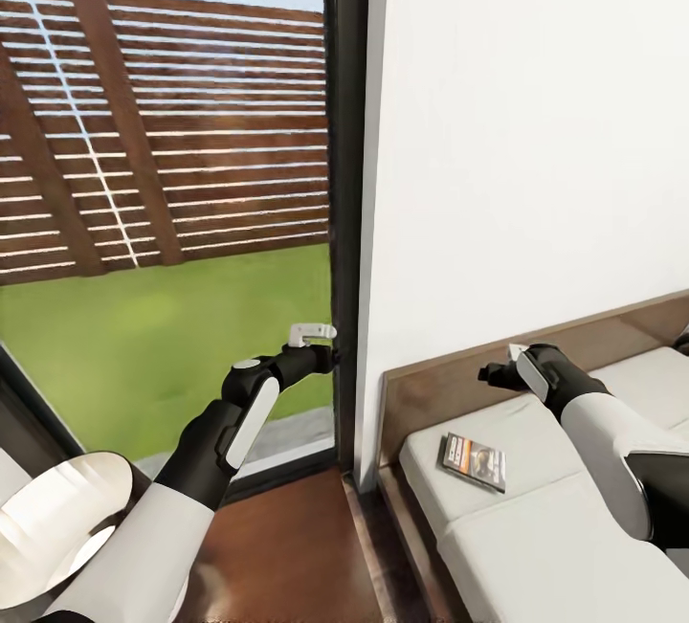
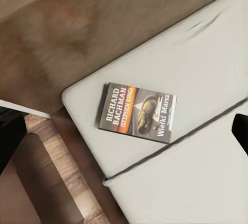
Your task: In the bedroom, move the book from the bed onto either nightstand, and place the two sandals side by side next to the bed.
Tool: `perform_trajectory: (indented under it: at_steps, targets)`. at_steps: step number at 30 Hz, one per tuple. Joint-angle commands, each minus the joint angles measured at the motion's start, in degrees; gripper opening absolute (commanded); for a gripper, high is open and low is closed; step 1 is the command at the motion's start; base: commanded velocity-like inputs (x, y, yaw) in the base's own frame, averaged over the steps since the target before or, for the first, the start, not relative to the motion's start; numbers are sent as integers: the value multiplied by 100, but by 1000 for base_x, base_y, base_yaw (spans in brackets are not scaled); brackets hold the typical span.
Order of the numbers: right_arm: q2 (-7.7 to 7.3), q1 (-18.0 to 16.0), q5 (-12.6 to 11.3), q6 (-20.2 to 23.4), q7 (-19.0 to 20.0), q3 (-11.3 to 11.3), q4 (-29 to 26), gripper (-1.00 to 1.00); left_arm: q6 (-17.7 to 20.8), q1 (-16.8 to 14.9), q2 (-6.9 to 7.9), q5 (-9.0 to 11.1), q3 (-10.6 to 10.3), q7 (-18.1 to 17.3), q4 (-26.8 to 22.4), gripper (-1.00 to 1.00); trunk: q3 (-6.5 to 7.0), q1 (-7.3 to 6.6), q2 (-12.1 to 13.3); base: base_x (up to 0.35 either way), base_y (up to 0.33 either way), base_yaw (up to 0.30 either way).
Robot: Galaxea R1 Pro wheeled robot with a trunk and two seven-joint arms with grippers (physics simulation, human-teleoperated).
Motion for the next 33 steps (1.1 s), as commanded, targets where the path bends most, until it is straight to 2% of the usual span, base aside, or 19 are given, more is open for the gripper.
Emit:
perform_trajectory:
  at_steps: [1, 3, 24, 33]
  targets:
    - [-4, -4, -53, -9, -22, 15, -7, 100, 29, -5, -2, 4, 5, -12, -4, 100, -22, 3, -13, 0, 0, 0]
    - [-3, -4, -53, -198, -22, -33, -3, 100, 29, -5, -2, 4, 5, -11, -4, 100, -41, 3, -13, 0, 0, 0]
    - [5, 3, -53, -583, -13, -45, -1, 100, 20, -5, -2, 4, 5, -11, 3, 100, -234, 3, -13, 0, 0, 0]
    - [22, 5, -57, -982, -13, -36, 2, 100, 20, -5, -2, 4, 5, -11, 5, 100, -317, 3, -13, 0, 0, 0]
